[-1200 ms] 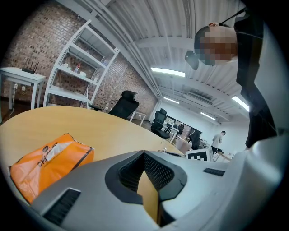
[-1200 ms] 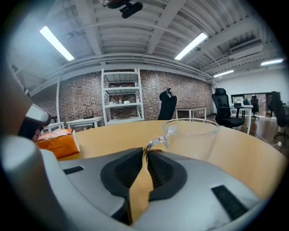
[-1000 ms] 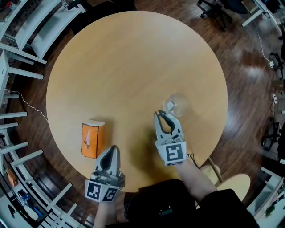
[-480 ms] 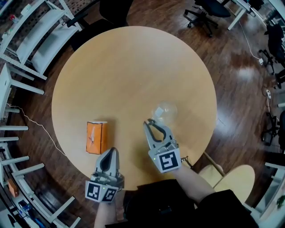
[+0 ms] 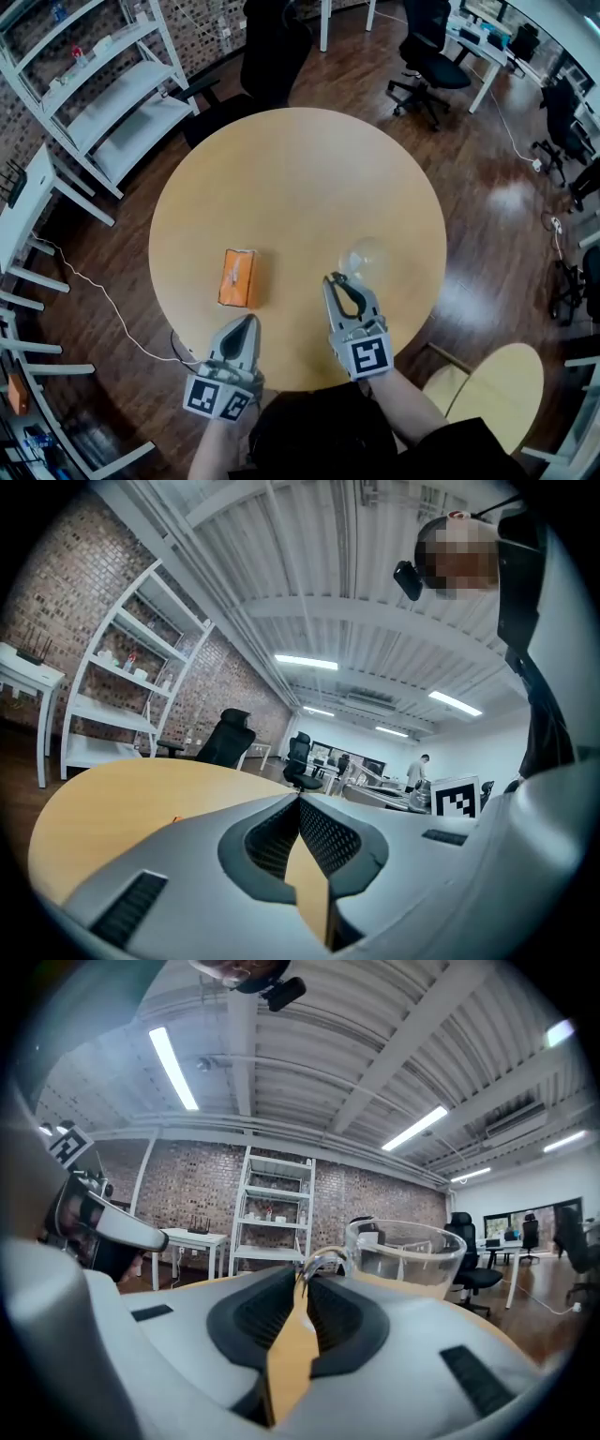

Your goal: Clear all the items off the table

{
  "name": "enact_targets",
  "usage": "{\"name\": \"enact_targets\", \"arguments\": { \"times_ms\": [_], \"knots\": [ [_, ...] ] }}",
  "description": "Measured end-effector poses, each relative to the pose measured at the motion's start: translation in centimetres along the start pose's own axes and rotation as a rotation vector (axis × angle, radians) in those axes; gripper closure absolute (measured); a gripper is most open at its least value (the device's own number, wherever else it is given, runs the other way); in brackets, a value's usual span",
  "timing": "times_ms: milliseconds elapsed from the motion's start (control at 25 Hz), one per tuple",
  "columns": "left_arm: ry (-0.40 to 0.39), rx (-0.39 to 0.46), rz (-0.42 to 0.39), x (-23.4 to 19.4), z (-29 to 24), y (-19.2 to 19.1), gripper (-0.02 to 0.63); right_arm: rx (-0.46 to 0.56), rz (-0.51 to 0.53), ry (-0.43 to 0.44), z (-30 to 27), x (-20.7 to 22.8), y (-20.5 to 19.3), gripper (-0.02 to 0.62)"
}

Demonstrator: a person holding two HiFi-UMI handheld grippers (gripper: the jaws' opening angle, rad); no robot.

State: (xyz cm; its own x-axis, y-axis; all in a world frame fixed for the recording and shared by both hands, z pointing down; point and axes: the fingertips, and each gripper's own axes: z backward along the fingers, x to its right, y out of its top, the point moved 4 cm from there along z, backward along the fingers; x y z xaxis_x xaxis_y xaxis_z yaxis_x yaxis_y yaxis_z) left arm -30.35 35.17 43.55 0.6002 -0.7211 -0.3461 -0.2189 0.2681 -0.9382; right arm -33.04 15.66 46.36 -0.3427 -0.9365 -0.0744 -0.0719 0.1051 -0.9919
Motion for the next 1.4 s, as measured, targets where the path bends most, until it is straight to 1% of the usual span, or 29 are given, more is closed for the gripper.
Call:
{"name": "enact_targets", "arguments": {
  "times_ms": [120, 240, 320, 400, 520, 640, 760, 920, 1040, 1200, 1280, 1400],
  "knots": [
    [-0.069, 0.003, -0.006, 0.9, 0.6, 0.7, 0.601, 0.022, 0.013, -0.072, 2.9, -0.4, 1.2, 0.552],
    [-0.161, -0.007, -0.017, 2.5, -0.2, 0.3, 0.601, 0.04, 0.022, -0.17, 6.1, 0.4, 1.7, 0.552],
    [-0.229, -0.025, -0.018, 4.6, -1.4, -0.6, 0.601, 0.048, 0.016, -0.249, 8.9, 1.9, 1.6, 0.552],
    [-0.303, -0.05, -0.019, 7.6, -2.8, -1.7, 0.601, 0.042, 0.005, -0.331, 12.5, 3.9, 1.2, 0.552],
    [-0.432, -0.078, -0.032, 13.8, -5.4, -3.6, 0.601, 0.026, 0.008, -0.455, 19.0, 7.5, 0.3, 0.552],
    [-0.569, -0.081, -0.013, 20.9, -8.3, -5.7, 0.601, 0.002, 0.039, -0.592, 26.6, 11.2, -0.4, 0.552],
    [-0.7, -0.103, 0.008, 29.5, -10.1, -7.9, 0.601, -0.017, 0.066, -0.727, 35.0, 14.6, 0.0, 0.552],
    [-0.871, -0.146, 0.016, 40.9, -10.6, -11.3, 0.601, -0.04, 0.074, -0.881, 45.9, 18.0, -0.4, 0.552],
    [-0.986, -0.17, 0.028, 47.9, -10.2, -13.5, 0.601, -0.059, 0.063, -0.993, 53.0, 19.1, -1.2, 0.552],
    [-1.087, -0.225, 0.063, 55.6, -8.4, -16.9, 0.601, -0.077, 0.041, -1.102, 61.6, 19.2, -2.9, 0.552],
    [-1.149, -0.272, 0.057, 58.6, -7.2, -18.8, 0.601, -0.092, 0.015, -1.158, 65.1, 18.8, -4.3, 0.552],
    [-1.227, -0.336, 0.024, 61.6, -6.4, -20.7, 0.601, -0.11, -0.039, -1.234, 68.7, 18.6, -6.2, 0.552]
  ]
}}
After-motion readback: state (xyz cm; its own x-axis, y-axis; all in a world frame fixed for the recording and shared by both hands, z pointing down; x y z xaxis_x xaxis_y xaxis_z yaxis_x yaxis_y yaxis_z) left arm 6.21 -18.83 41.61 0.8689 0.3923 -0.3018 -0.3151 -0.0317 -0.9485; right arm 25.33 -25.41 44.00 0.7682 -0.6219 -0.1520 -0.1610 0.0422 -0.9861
